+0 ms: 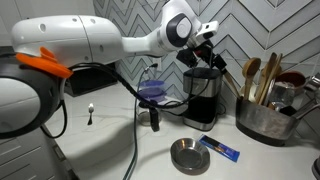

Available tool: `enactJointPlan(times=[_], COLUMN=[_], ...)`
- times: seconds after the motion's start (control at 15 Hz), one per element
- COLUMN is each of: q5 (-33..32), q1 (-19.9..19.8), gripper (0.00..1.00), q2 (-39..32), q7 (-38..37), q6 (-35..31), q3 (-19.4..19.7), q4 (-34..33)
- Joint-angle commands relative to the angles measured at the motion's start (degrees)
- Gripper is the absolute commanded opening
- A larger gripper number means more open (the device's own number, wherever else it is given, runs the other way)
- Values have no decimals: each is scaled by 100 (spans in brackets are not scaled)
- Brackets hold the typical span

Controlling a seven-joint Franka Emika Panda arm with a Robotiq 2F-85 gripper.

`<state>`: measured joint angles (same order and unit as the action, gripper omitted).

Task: Move the coffee maker slightly to the left

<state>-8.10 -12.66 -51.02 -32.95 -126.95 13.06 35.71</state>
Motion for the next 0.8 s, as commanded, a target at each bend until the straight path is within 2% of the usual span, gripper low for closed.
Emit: enactJointPlan(times=[0.0,0.53,0.73], q5=[95,93,147], q1=[-113,-50,-36], gripper=[100,100,100], q2=[-310,-354,-377], q7=[-29,-189,-491], q6=[-164,60,39], q3=[-45,-37,-44], q4=[-392,-408,-439])
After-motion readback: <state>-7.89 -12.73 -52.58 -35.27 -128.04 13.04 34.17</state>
